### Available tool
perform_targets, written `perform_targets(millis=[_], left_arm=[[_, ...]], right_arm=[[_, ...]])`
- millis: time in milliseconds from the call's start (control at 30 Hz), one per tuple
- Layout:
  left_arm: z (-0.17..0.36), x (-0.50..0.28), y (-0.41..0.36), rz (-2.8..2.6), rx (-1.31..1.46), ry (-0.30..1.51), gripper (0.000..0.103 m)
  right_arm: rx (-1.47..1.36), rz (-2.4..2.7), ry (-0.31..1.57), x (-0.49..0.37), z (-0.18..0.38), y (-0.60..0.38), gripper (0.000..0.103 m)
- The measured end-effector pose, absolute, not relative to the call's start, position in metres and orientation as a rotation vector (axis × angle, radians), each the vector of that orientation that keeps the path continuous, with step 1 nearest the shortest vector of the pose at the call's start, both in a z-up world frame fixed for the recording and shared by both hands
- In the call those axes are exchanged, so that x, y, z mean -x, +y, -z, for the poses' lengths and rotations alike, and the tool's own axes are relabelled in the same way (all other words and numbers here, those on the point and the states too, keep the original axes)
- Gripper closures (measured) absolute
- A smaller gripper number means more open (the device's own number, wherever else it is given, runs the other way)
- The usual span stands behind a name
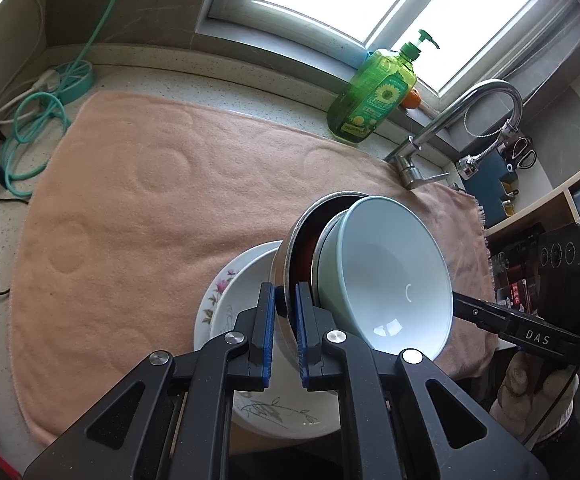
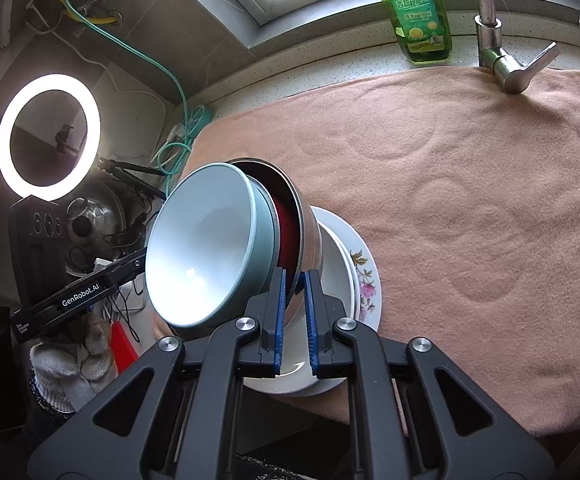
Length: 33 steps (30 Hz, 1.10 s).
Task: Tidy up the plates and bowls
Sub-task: 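Lift the nested bowls and carry them over the stacked floral plates, then lower the nested bowls onto the plates and open the right tool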
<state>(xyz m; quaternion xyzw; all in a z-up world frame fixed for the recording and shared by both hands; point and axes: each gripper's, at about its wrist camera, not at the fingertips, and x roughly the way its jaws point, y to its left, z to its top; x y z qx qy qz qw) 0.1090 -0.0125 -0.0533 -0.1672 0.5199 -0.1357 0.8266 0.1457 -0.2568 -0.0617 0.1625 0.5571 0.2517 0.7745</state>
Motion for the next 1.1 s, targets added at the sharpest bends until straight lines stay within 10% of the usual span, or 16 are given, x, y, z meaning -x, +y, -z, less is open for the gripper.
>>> perform_targets(millis=[1100], left_arm=[[0.077,-0.093,0.002,0.309,0.336,1.157,0.095]], right_arm=[[-0.315,-0.498,1.233,-0.125,0.078,-0.239,0.093]])
